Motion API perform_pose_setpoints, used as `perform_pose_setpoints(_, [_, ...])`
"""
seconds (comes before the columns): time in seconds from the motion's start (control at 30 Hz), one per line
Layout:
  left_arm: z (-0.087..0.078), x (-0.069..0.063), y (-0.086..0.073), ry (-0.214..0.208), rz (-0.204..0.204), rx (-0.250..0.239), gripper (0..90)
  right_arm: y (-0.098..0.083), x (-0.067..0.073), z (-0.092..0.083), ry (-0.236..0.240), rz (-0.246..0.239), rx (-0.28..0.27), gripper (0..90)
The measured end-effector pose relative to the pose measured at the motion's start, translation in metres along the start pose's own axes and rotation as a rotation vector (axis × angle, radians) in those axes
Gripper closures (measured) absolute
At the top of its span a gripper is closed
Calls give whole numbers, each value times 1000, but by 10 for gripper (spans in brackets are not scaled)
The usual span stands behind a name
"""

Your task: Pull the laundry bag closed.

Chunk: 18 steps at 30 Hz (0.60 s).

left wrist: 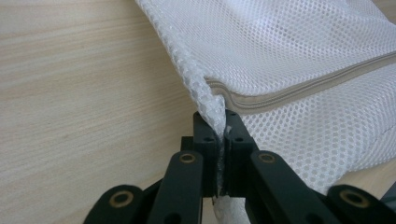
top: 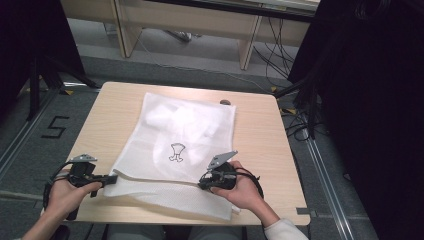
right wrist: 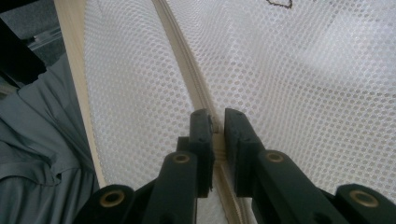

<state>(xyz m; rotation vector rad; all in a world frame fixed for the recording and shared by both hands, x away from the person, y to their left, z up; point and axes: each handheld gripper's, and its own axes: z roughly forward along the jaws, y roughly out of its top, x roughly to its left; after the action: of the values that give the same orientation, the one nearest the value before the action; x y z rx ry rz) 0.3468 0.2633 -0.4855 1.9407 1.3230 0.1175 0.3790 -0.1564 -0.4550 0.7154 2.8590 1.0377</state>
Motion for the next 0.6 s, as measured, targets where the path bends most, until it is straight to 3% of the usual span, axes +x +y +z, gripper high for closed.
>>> perform_pose_setpoints(0.6, [1, 0, 0, -4, -1, -2, 857, -8, -1, -7, -16, 11, -11, 827])
